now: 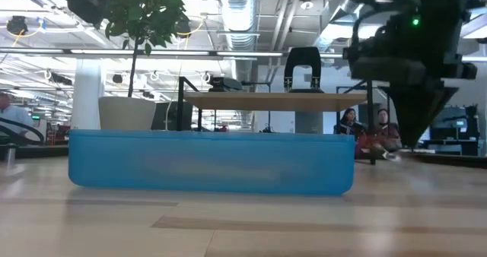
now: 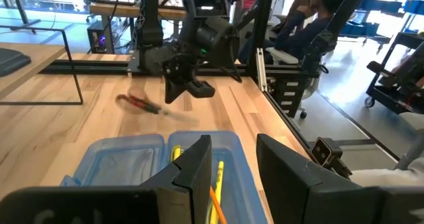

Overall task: Pack school essentials
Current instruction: Put the scissor into the blue pencil box

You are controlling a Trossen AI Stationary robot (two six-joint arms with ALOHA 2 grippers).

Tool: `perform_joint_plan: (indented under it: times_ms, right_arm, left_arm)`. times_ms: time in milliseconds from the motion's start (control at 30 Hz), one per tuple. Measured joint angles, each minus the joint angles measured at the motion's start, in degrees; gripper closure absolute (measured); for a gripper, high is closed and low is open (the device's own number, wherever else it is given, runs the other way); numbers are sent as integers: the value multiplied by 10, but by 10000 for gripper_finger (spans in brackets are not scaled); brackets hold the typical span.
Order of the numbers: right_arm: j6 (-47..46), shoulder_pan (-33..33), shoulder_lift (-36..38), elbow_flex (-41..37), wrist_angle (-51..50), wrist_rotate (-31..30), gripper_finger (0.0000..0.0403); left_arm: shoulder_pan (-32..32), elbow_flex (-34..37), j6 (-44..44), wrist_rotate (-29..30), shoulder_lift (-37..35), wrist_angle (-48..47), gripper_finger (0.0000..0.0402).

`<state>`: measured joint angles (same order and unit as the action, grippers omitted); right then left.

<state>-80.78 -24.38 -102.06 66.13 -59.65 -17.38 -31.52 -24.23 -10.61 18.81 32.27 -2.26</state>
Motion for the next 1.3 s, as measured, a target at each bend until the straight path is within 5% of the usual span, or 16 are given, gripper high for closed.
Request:
perform_joint_plan:
  times_ms: [433, 767, 1100, 1300]
  right_arm:
    - [145, 2, 1, 79, -16, -23, 377]
    - [307, 53, 4, 43, -76, 43, 266]
    - [537, 121, 43, -21, 21, 89, 228]
    - [614, 120, 43, -21, 38, 99, 165]
  left_arm:
    - [0, 0, 0, 0, 0, 0, 294]
    - [0, 0, 5, 0, 0, 0, 294]
    - [0, 0, 3, 1, 0, -8, 294]
    - [0, 0, 5, 1, 0, -8, 294]
